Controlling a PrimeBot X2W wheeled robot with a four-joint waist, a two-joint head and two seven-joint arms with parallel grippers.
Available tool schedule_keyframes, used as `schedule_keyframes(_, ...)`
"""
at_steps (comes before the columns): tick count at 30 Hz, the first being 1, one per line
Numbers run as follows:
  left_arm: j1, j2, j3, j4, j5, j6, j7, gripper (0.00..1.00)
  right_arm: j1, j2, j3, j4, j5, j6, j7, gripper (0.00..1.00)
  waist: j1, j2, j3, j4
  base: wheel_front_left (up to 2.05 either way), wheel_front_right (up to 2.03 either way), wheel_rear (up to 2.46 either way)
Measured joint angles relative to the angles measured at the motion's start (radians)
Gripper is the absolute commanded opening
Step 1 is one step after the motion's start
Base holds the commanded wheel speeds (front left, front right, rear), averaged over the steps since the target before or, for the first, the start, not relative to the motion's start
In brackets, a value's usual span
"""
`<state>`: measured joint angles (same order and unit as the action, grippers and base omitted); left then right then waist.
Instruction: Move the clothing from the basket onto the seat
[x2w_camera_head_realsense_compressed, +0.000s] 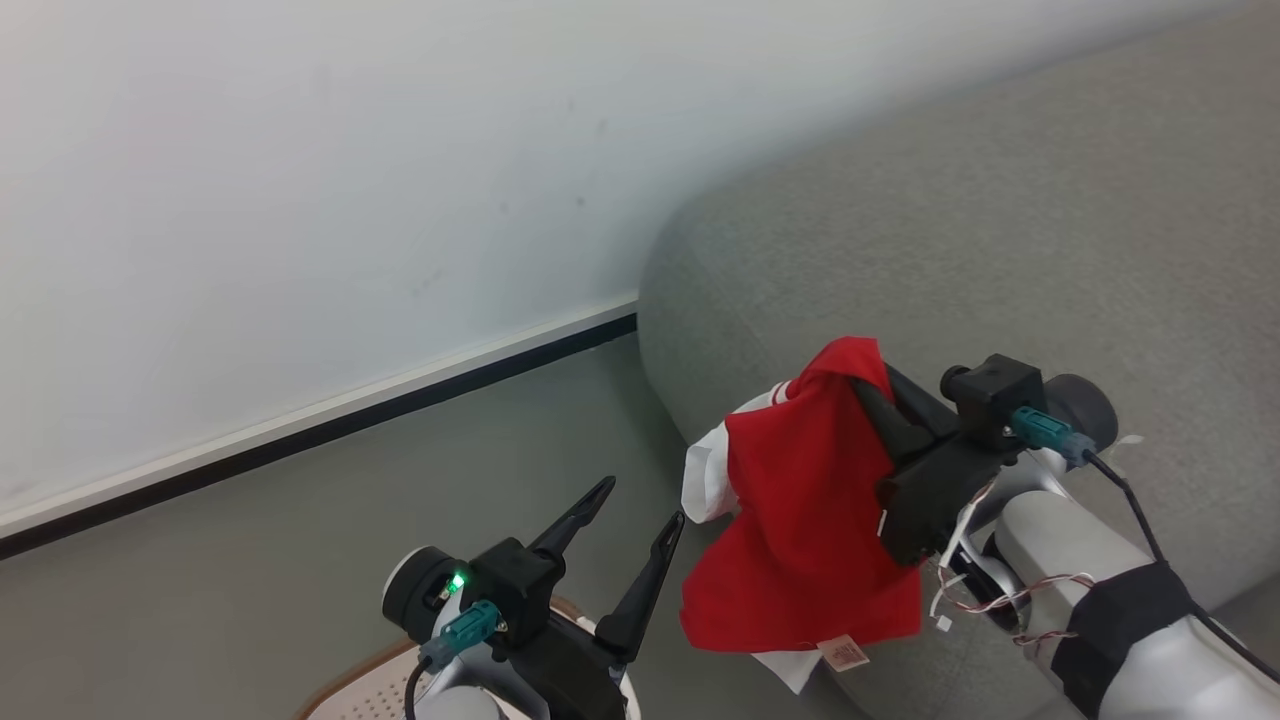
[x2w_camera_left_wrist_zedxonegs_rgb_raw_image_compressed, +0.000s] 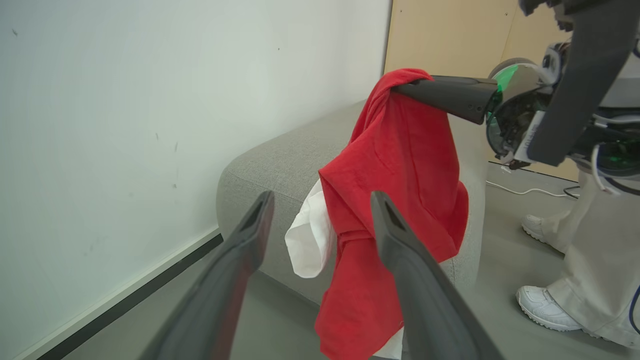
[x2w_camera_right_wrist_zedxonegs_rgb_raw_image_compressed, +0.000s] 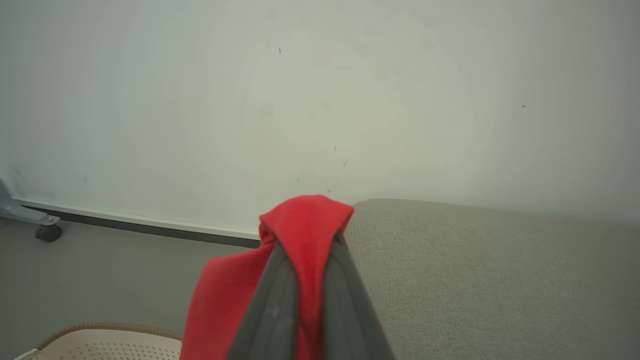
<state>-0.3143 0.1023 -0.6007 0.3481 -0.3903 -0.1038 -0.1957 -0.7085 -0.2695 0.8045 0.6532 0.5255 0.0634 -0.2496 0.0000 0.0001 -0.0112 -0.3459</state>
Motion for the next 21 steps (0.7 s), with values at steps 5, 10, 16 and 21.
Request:
schedule_keyframes(5, 0.017, -0.002, -0.001, -0.011, 0.0, 0.014, -0.009, 1.0, 0.027, -0.045, -0.024, -0.07, -0.014, -0.017, 0.0, 0.0, 0.0, 0.0, 0.004, -0.056, 0.0, 0.0, 0.0)
schedule_keyframes(10, 0.018, -0.004, -0.008, -0.027, 0.0, 0.017, -0.009, 1.0, 0.054, -0.091, -0.053, -0.14, -0.019, -0.03, 0.0, 0.0, 0.0, -0.0001, 0.016, -0.098, 0.0, 0.0, 0.0)
schedule_keyframes(16, 0.017, -0.008, -0.026, -0.046, 0.01, 0.025, -0.009, 1.0, 0.08, -0.138, -0.097, -0.216, -0.024, -0.047, 0.0, 0.0, 0.0, 0.0, 0.053, -0.109, 0.0, 0.0, 0.0)
schedule_keyframes(21, 0.009, -0.003, -0.027, -0.074, 0.024, 0.026, -0.004, 1.0, 0.052, -0.161, -0.135, -0.255, -0.024, -0.054, 0.0, 0.0, 0.0, 0.0, 0.093, -0.102, 0.0, 0.0, 0.0)
